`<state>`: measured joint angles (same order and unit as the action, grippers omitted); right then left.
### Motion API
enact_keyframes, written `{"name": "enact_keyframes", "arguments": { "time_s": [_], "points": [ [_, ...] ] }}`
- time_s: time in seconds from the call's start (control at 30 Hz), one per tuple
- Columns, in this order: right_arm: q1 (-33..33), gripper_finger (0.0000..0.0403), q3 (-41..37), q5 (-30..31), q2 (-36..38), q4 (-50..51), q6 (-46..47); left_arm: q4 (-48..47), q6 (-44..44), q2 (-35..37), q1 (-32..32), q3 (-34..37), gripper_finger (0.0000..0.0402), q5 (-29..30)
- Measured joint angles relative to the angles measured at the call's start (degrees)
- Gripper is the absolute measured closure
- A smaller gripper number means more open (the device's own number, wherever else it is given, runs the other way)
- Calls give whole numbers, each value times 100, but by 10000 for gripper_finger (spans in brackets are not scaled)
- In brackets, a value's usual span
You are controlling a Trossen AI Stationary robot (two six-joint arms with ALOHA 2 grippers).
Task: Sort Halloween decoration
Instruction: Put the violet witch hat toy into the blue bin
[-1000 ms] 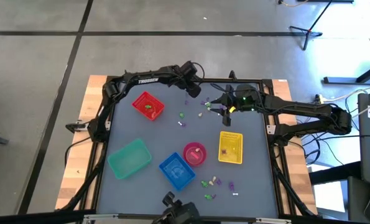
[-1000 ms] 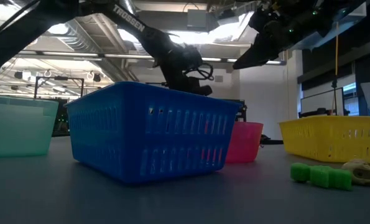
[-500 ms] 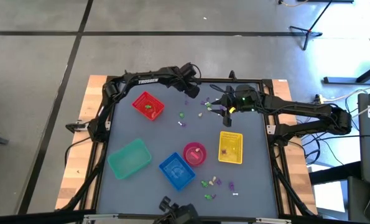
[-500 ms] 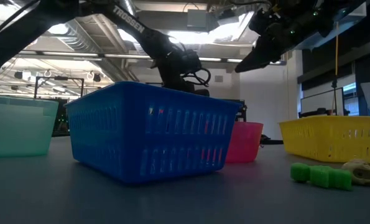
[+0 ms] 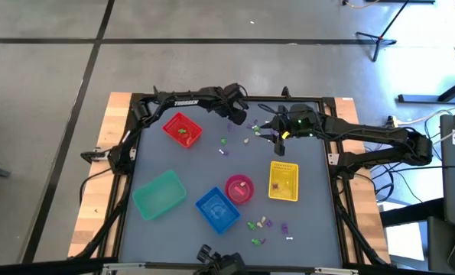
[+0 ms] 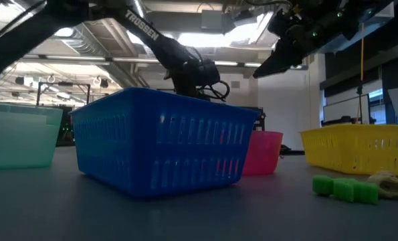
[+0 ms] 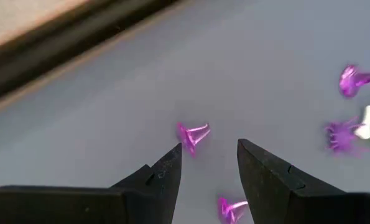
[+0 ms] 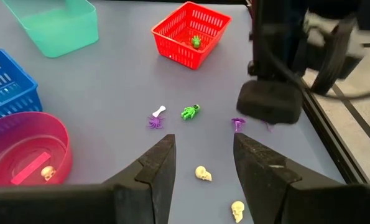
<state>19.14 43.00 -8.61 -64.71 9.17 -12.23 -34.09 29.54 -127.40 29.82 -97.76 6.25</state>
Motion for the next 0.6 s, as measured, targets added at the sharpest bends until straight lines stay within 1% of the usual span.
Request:
{"name": "enact_keyframes", "arguments": {
  "time_s": [0.03,0.13,0.23,0.43,0.6],
  "points": [
    [0,244,0,-1,0,2,0,19,2,-18,1,14,262,-83],
    [0,244,0,-1,0,2,-2,308,16,3,0,3,262,30],
    [0,244,0,-1,0,2,-2,280,133,15,28,0,262,12],
    [0,244,0,-1,-2,2,-2,221,468,5,122,3,262,-370],
    [0,244,0,-1,-2,2,-3,167,973,5,277,3,262,-856]
  ]
}}
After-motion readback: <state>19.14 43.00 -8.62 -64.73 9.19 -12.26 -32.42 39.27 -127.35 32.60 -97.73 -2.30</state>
